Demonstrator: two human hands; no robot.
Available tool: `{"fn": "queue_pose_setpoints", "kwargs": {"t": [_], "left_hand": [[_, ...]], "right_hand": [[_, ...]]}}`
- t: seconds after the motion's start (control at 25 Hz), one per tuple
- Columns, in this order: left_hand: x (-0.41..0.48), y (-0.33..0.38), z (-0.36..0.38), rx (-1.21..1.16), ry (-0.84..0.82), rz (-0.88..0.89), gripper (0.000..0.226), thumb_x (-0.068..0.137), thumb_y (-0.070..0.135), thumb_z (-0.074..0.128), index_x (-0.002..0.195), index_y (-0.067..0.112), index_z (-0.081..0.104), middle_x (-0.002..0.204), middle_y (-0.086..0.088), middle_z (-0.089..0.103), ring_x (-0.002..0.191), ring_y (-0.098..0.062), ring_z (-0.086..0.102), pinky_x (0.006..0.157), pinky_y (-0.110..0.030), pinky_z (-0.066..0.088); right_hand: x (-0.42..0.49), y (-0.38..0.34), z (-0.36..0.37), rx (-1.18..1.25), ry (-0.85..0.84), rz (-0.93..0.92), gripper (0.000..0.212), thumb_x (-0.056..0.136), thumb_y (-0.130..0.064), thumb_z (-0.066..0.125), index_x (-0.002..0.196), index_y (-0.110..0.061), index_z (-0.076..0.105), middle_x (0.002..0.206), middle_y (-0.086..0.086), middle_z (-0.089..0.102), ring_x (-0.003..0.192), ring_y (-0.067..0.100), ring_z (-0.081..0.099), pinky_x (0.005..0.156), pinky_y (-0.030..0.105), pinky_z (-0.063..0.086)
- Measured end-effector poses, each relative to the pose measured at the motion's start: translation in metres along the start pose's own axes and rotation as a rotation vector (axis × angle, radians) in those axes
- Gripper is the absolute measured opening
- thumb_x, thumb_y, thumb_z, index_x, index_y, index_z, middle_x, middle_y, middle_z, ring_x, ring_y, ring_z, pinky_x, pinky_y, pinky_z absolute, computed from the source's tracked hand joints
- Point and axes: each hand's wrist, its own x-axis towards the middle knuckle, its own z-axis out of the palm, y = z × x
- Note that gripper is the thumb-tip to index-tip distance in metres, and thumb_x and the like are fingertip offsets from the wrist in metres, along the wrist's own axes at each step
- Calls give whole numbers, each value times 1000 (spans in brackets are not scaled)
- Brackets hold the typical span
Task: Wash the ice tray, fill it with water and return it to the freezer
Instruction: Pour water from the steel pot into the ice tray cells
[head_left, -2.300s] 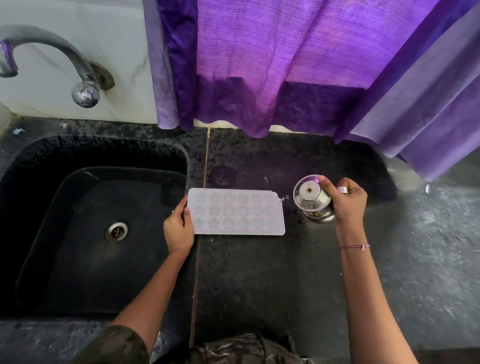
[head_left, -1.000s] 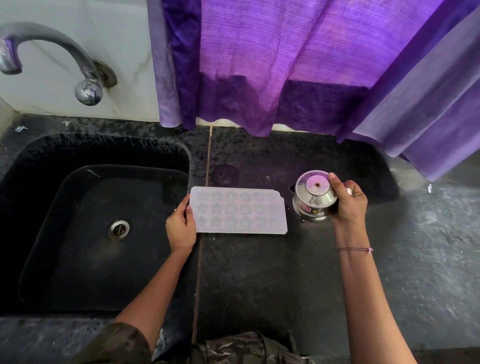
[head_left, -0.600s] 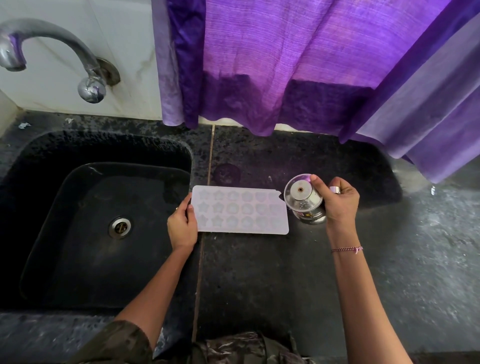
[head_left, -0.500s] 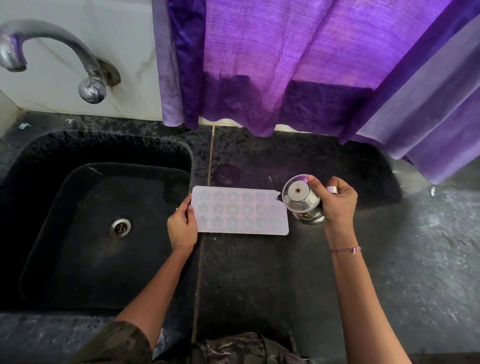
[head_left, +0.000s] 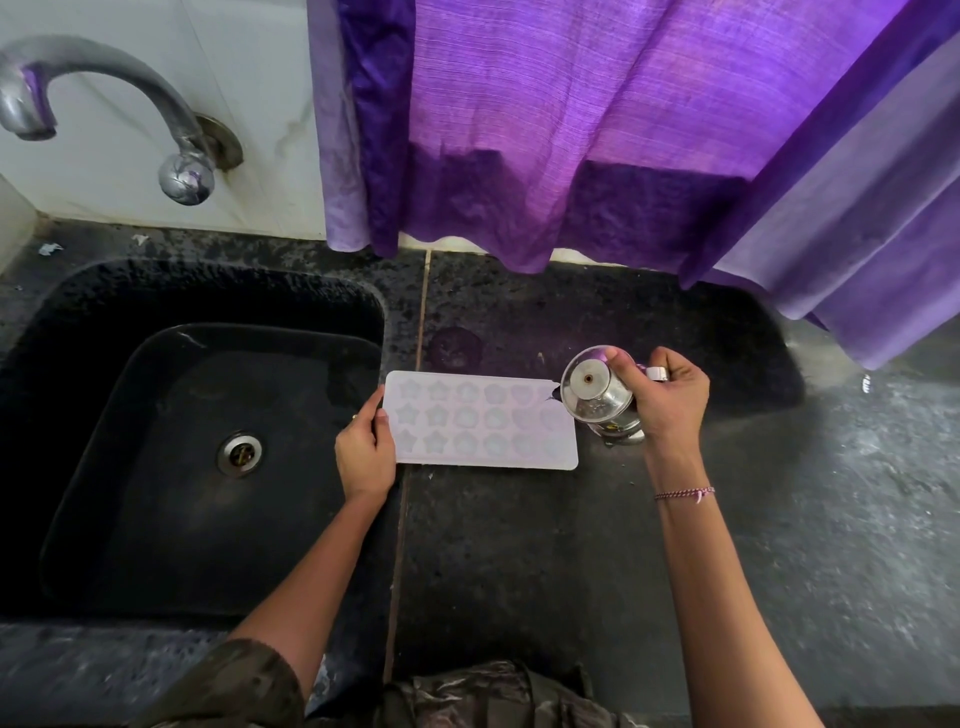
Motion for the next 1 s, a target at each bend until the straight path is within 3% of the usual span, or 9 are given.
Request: {"fn": "queue_pose_setpoints", "kwargs": {"t": [0.2,0.44,0.6,1.0], "left_hand": [[0,0,0,6,-10,-4,36,95,8,45,128,13,58,71,-18,64,56,-16,48,57,-28,39],[1,-2,-1,-1,-8,5,36,95,9,44,129,14,58,71,-15,64,54,-14,47,56,-27,38],[0,-1,0,-1,-8,6,36,95,9,45,128,14,58,70,-16,64,54,-13,46,56,-27,38],[-1,2,-1,-2,0,-9,35,95,9,45,128,14,59,61,-3,55,50,-9,44,56,-27,37]], "right_hand": [[2,1,-1,21,1,21,55,71,-17,81,52,-18,30,43,-12,31,51,10,28,45,19,30],[3,1,-5,303,71,139,52,76,-7,75,53,-20,30,41,-14,39,43,2,38,45,17,39],[3,-1,-3,422,101,223,52,76,-9,75,44,-23,36,46,-11,45,50,7,47,49,18,44],[-5,-1,12,259,39,109,52,74,-9,77,54,-19,30,45,-12,36,47,4,35,46,18,37]]}}
